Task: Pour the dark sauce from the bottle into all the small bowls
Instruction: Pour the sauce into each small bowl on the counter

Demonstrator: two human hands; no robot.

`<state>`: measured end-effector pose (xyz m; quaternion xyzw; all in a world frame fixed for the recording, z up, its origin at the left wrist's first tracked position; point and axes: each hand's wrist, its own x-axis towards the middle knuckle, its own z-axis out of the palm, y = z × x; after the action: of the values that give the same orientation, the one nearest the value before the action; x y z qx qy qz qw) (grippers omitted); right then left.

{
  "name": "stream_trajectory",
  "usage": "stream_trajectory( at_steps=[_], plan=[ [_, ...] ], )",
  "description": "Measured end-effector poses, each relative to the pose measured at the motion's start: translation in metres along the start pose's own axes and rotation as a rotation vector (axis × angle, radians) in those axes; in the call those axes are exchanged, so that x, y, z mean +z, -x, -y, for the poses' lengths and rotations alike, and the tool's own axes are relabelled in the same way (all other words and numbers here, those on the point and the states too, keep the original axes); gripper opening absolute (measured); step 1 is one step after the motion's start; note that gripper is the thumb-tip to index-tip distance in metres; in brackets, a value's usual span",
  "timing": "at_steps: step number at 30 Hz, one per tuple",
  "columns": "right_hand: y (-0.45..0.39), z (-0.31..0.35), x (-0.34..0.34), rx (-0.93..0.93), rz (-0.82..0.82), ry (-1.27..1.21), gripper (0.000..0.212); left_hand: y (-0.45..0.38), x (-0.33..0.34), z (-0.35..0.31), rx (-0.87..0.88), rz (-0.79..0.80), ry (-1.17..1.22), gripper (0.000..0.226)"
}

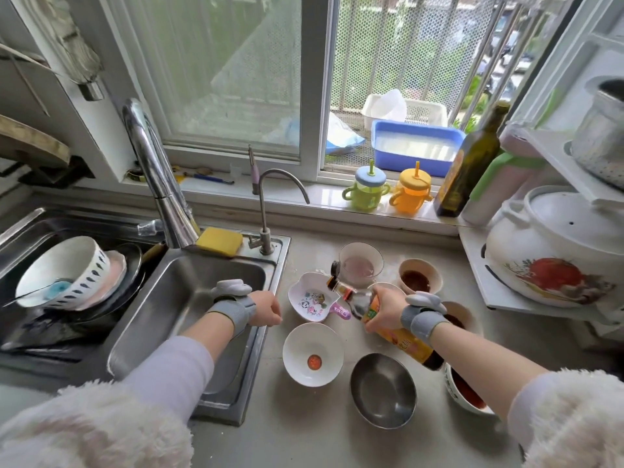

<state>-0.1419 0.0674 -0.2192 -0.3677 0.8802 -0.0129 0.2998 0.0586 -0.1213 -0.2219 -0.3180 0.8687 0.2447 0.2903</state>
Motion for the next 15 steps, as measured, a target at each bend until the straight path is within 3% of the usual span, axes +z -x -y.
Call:
stream_trajectory(
  at_steps=[15],
  plan=[
    [-0.0005,0.0003,-0.0040,0.003,0.014,0.081,0.055,0.0014,0.0049,0.0015,0.014,0.006,-0.038,0.035]
  ],
)
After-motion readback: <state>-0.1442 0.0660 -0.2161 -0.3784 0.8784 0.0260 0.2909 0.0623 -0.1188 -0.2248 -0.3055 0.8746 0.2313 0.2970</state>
